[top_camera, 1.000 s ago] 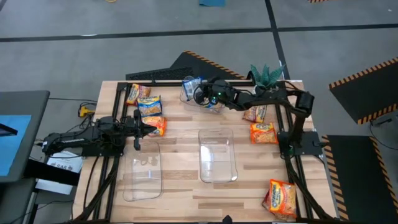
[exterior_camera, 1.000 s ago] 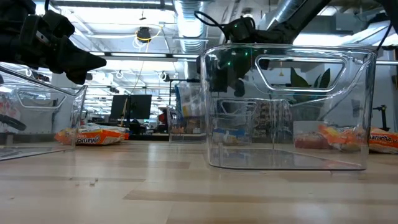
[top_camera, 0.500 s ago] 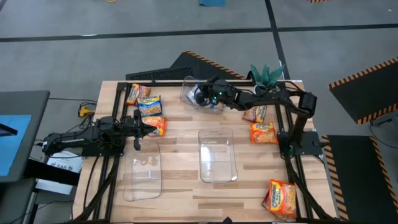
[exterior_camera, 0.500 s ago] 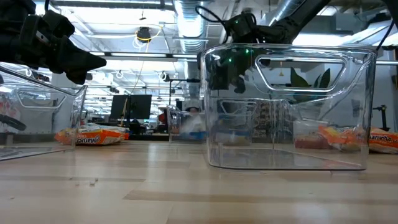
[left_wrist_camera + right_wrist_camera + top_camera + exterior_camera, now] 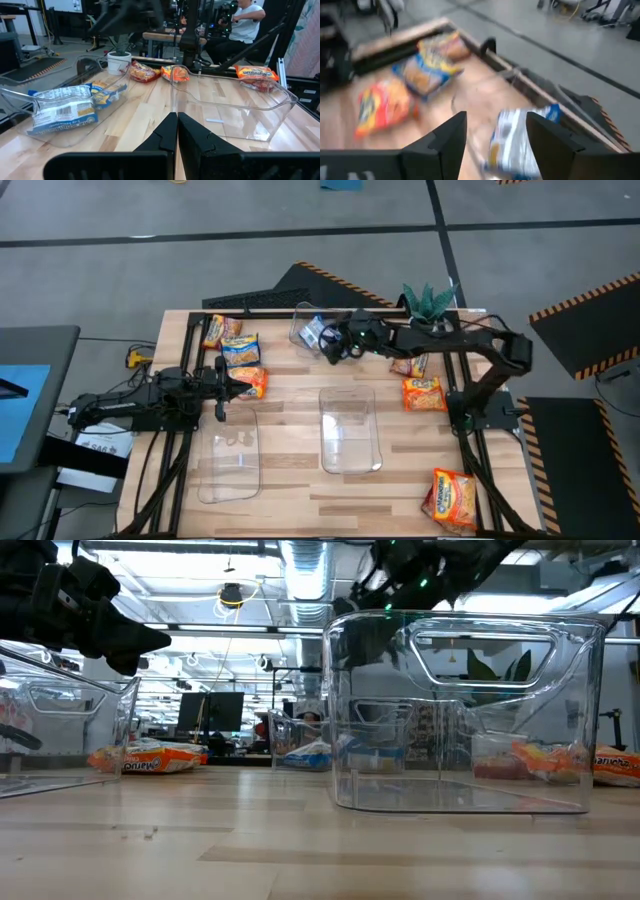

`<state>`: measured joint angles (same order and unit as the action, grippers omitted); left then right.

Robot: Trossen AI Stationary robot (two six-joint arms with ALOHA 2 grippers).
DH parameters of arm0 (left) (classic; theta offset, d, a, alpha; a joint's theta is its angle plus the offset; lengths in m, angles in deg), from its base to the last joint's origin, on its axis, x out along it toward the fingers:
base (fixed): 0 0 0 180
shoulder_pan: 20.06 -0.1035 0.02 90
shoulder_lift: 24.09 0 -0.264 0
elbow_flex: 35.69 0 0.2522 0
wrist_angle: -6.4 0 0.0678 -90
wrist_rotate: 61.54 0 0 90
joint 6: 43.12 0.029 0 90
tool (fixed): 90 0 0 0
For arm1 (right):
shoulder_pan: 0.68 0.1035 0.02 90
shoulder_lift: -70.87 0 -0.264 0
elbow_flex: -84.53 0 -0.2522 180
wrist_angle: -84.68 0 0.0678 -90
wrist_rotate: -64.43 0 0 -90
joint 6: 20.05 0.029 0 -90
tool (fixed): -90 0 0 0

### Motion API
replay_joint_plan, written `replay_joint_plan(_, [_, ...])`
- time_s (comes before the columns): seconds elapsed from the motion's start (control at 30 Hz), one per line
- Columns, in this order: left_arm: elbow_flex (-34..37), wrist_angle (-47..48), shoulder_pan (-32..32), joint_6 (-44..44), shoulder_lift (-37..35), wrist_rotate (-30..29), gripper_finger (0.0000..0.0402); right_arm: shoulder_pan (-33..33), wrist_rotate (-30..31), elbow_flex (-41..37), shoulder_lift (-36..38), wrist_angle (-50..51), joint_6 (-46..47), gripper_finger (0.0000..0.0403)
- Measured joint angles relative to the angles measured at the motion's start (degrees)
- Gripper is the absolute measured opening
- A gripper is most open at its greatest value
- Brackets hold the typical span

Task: Sort Maruchan noodles
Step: Put the blue noodle pack into the top transparent bin

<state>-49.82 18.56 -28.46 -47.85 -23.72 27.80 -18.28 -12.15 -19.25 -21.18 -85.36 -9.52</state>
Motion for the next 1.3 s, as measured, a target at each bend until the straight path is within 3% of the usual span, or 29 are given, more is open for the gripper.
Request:
replay_joint_plan(0.17, [0.0,0.0,-0.01,0.0,0.0,0.0,0.0,3.71,0.05,-1.25,7.24,15.12,-0.96,0.0221])
replay_joint_plan(0.4, [-0.01,0.0,0.0,0.0,0.0,0.0,0.0,10.17,3.4,-13.94,16.55,18.2,3.73,0.0216])
replay_joint_plan(0.57, [-0.01,0.01,0.0,0.0,0.01,0.0,0.0,14.7,4.79,-23.13,23.31,11.23,5.98,0.0216])
replay_joint_plan(0.77, [0.0,0.01,0.01,0.0,-0.01,0.0,0.0,18.12,4.93,-30.62,28.51,-8.12,3.43,0.0216])
replay_joint_plan(0.93, [0.0,-0.02,0.0,-0.01,0.01,0.0,0.0,18.77,4.9,-33.1,28.1,-23.72,-2.02,0.0216])
replay_joint_plan(1.13, [0.01,-0.03,-0.01,0.0,-0.01,-0.14,0.0,18.2,4.9,-33.18,25.94,-29.48,-4.58,0.0216])
replay_joint_plan(1.3, [0.0,-7.54,0.01,-0.53,-0.02,-6.24,0.0,18.22,4.85,-33.2,23.58,-31.9,-4.61,0.0216])
